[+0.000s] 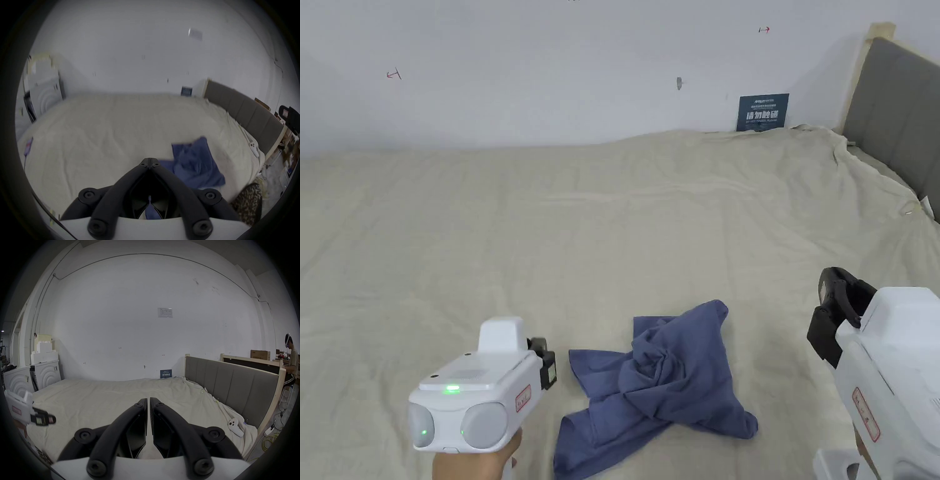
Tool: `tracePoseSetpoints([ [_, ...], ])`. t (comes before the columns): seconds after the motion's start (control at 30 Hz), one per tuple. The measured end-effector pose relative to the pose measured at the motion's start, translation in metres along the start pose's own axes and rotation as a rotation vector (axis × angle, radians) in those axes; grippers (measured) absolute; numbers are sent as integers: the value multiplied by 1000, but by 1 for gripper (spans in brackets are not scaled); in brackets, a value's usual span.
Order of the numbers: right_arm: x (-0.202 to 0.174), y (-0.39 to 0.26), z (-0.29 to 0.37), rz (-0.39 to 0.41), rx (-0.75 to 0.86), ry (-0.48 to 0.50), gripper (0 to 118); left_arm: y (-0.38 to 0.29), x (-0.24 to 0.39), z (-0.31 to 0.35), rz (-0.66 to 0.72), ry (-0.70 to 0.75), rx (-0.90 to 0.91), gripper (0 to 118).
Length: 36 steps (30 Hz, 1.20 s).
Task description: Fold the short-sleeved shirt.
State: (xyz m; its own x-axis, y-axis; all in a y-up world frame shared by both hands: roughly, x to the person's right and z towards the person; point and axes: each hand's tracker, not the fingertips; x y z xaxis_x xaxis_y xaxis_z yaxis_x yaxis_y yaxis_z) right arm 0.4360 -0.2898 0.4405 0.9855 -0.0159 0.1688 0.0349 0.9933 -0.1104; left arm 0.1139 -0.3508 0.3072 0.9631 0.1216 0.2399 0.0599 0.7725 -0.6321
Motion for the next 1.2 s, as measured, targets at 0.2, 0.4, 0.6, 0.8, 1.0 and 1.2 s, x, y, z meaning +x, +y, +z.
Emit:
tracePoseSetpoints([
  [0.2,6,-9,-5,0,-25,9,4,-43,-3,-37,61,-35,-253,0],
  [0.4,9,-17,-10,-4,-52,12,4,-77,-1,-59,93,-28,-380,37],
  [0.6,10,-23,-13,-10,-78,13,4,-90,2,-74,110,-8,-418,82],
  [0.8,9,-27,-15,-13,-99,12,4,-100,17,-89,20,56,-463,57],
  [1.0,8,-27,-17,-8,-113,12,4,-102,26,-84,-68,75,-426,22],
  [1.2,16,-34,-44,2,-161,21,4,-88,24,-67,-70,-12,-357,2],
])
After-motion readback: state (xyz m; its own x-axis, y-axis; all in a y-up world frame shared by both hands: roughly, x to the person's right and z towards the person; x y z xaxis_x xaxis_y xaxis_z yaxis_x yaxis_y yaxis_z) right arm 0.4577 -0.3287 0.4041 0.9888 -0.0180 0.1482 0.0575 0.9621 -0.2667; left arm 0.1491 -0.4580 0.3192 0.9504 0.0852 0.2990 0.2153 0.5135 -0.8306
